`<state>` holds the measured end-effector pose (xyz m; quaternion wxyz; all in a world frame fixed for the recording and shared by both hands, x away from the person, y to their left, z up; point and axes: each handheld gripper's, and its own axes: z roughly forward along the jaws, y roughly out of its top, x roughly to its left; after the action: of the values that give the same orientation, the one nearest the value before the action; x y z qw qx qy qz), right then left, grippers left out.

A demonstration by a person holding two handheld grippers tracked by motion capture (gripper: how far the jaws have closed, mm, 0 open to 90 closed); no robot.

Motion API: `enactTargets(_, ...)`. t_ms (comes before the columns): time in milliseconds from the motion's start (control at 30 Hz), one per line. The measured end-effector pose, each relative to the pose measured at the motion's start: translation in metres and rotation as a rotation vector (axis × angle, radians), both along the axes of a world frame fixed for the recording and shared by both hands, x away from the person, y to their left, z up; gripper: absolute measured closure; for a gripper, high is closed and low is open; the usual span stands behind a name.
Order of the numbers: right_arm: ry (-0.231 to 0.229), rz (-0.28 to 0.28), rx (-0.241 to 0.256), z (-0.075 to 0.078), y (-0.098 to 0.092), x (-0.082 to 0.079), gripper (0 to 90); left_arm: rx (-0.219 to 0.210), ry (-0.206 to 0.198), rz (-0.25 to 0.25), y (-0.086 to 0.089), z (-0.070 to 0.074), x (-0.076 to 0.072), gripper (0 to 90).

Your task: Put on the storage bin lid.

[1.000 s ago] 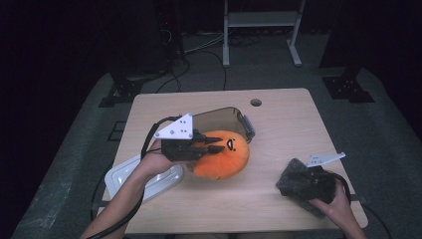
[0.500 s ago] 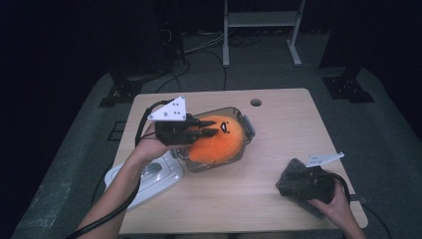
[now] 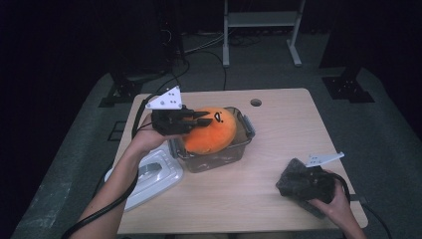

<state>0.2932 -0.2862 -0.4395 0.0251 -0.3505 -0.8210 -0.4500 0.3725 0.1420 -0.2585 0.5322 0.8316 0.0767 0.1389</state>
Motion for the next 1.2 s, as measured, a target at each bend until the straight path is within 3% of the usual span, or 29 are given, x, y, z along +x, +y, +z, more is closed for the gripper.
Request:
enactTargets(400, 0.002, 0.003, 0.001, -0.001, -0.001, 0.001, 18.7, 0.004, 0.003, 0.03, 0.004, -0.004, 0.018, 76.9)
enactTargets(933, 0.008, 0.003, 0.005, -0.001, -0.001, 0.001, 18.7, 0.011, 0.031, 0.053, 0.003, -0.023, 0.037, 76.9)
enactTargets(1200, 0.008, 0.004, 0.006, -0.001, -0.002, 0.001, 18.8, 0.036, 0.049, 0.063, -0.002, -0.036, 0.048, 76.9)
